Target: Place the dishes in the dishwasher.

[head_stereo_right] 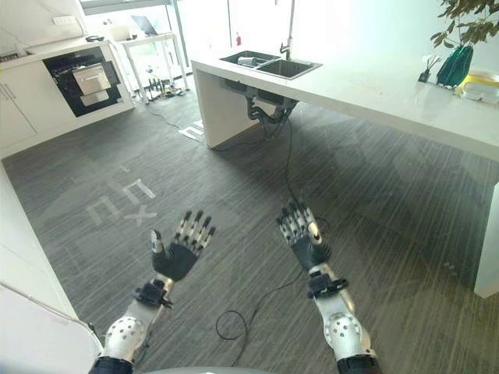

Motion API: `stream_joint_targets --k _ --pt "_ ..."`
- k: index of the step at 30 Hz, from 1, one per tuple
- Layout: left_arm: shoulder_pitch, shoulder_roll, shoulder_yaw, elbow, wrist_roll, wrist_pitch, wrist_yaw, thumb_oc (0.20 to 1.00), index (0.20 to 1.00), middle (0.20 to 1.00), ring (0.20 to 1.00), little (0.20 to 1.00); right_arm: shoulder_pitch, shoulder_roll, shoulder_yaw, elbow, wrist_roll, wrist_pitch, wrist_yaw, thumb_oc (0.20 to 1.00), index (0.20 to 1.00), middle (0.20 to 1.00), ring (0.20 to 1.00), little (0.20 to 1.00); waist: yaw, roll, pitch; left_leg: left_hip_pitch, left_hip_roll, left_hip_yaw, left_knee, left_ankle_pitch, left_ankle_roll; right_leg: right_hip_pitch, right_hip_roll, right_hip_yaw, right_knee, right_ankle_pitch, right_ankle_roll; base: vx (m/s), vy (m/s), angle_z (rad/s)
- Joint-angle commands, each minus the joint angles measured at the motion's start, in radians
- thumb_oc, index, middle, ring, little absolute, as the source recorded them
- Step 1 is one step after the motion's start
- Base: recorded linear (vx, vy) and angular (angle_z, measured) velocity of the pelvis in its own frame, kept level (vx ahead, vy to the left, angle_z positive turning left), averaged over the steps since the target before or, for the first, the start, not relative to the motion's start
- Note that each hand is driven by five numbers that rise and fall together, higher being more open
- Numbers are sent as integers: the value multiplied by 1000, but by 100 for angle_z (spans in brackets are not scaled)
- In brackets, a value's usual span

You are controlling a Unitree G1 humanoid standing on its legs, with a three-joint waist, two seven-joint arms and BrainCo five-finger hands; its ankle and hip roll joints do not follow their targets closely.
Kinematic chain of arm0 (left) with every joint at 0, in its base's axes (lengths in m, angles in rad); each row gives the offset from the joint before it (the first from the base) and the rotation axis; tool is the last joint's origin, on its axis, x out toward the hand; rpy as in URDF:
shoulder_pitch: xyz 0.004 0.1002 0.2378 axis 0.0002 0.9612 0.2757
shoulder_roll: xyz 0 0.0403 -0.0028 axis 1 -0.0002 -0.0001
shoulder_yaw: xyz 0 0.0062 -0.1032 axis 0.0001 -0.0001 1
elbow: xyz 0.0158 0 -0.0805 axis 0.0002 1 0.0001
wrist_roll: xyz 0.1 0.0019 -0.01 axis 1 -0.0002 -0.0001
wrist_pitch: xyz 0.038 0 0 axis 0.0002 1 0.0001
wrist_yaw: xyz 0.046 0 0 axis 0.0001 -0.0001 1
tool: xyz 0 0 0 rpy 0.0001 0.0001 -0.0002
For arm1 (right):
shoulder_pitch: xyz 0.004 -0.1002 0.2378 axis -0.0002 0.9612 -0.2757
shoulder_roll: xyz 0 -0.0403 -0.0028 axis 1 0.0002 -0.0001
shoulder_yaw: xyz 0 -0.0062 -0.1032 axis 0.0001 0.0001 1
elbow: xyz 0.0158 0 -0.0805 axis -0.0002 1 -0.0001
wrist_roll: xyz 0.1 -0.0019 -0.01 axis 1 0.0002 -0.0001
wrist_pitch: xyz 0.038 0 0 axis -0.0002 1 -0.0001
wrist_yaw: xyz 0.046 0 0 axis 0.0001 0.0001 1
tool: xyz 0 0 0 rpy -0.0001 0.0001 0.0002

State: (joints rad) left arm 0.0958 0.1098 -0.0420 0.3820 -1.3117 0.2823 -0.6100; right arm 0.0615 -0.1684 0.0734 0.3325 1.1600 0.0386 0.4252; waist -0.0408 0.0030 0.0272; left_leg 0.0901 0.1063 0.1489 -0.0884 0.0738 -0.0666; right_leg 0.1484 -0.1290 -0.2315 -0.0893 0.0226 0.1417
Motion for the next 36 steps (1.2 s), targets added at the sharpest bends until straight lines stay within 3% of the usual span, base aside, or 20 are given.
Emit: stream_joint_targets --k 1,2,4,7,9,11,14,15,16,18,21,23,24,26,29,31,32,34,36 --pt "-44 32 -8 64 111 -1 -62 1000 1000 1000 1000 1000 -20 22 10 24 9 29 3 1000 1000 1000 1000 1000 13 -29 7 76 -77 77 1 -145 36 3 59 -24 2 -24 -33 0 0 0" --pt "-39 67 -31 168 205 -48 -22 1000 1000 1000 1000 1000 -9 8 13 111 -14 40 -25 1000 1000 1000 1000 1000 14 -27 11 73 -77 77 1 -144 37 1 61 -29 2 -22 -33 0 0 0" --pt "-32 98 -40 265 288 -46 -8 1000 1000 1000 1000 1000 15 -6 7 195 -9 59 1 1000 1000 1000 1000 1000 12 -23 13 70 -79 76 1 -143 38 -1 62 -32 2 -21 -33 0 0 0" --pt "-48 155 -76 433 485 -112 85 1000 1000 1000 1000 1000 8 -30 -26 374 -39 77 33 1000 1000 1000 1000 1000 10 -12 22 64 -83 72 1 -140 43 -6 64 -33 2 -19 -30 0 0 0" --pt "-67 160 -79 501 536 -135 115 1000 1000 1000 1000 1000 -7 -42 -39 443 -43 79 36 1000 1000 1000 1000 1000 10 -8 22 60 -85 71 1 -138 43 -11 66 -34 2 -19 -30 0 0 0" --pt "-76 161 -78 535 561 -152 127 1000 1000 1000 1000 1000 -19 -46 -46 489 -50 70 37 1000 1000 1000 1000 1000 11 -6 23 59 -86 71 1 -138 43 -12 67 -34 2 -21 -31 0 0 0" --pt "-87 168 -90 613 675 -229 203 1000 1000 1000 1000 1000 -38 -59 -52 577 -98 23 12 1000 1000 1000 1000 1000 13 -1 28 55 -87 68 1 -136 43 -15 69 -32 2 -21 -32 0 0 0" --pt "-95 175 -93 630 729 -262 229 1000 1000 1000 1000 1000 -45 -72 -44 604 -186 -16 -19 1000 1000 1000 1000 1000 12 1 33 60 -86 67 1 -138 42 -10 71 -31 2 -25 -33 0 0 0" --pt "-107 186 -109 634 794 -286 254 1000 1000 1000 1000 1000 -56 -98 -13 633 -369 -84 -70 1000 1000 1000 1000 1000 13 2 35 59 -86 62 1 -138 42 -11 74 -26 2 -27 -35 -5 -8 3" --pt "-114 197 -124 613 828 -288 248 1000 1000 1000 1000 1000 -63 -122 33 625 -501 -95 -106 1000 1000 1000 1000 1000 12 0 33 54 -86 55 1 -134 41 -15 77 -17 2 -27 -38 -5 -20 4" --pt "-124 211 -148 583 863 -294 246 1000 1000 1000 1000 1000 -64 -144 65 636 -570 -113 -147 1000 1000 1000 1000 1000 9 -2 35 56 -86 38 1 -133 45 -10 89 0 9 -36 -46 28 -54 11" --pt "-141 220 -165 573 952 -328 308 1000 1000 1000 1000 1000 -70 -173 122 640 -850 -156 -288 1000 1000 1000 1000 1000 4 -2 43 62 -81 36 1 -131 44 -11 96 8 36 -53 -52 16 -58 12" --pt "-151 226 -181 566 1009 -346 334 1000 1000 1000 1000 1000 -75 -184 144 636 -892 -160 -322 1000 1000 1000 1000 1000 1 -1 44 55 -76 35 1 -124 44 -22 98 13 55 -61 -57 -27 -69 6" --pt "-184 244 -230 544 1067 -354 390 1000 1000 1000 1000 1000 -85 -198 186 614 -909 -133 -376 1000 1000 1000 1000 1000 -5 0 61 54 -69 20 6 -115 45 -40 109 27 107 -87 -70 0 -86 15" --pt "-190 237 -233 557 1125 -360 459 1000 1000 1000 1000 1000 -82 -186 185 621 -877 -123 -359 1000 1000 1000 1000 1000 -2 -7 77 38 -72 -1 80 -138 47 -44 106 31 144 -108 -84 72 -83 24" --pt "-187 229 -225 561 1114 -395 507 1000 1000 1000 1000 1000 -87 -184 186 626 -881 -135 -341 1000 1000 1000 1000 1000 1 -23 94 -16 -82 6 244 -199 55 -60 88 35 183 -128 -102 74 -68 11" --pt "-183 228 -213 546 1089 -401 528 1000 1000 1000 1000 1000 -86 -190 188 617 -892 -133 -342 1000 1000 1000 1000 1000 8 -32 111 -69 -79 -2 357 -202 50 -66 79 38 204 -134 -115 93 -32 16" --pt "-170 225 -196 503 1098 -403 540 1000 1000 1000 1000 1000 -86 -193 190 614 -890 -132 -357 1000 1000 1000 1000 1000 31 -29 139 -139 -69 -16 397 -154 38 -66 78 35 225 -135 -118 154 50 4" --pt "-152 227 -210 466 1111 -407 549 1000 1000 1000 1000 1000 -85 -194 186 612 -903 -135 -366 1000 1000 1000 1000 1000 43 -15 150 -149 -35 3 293 -93 12 -40 82 24 214 -147 -107 288 142 -10"
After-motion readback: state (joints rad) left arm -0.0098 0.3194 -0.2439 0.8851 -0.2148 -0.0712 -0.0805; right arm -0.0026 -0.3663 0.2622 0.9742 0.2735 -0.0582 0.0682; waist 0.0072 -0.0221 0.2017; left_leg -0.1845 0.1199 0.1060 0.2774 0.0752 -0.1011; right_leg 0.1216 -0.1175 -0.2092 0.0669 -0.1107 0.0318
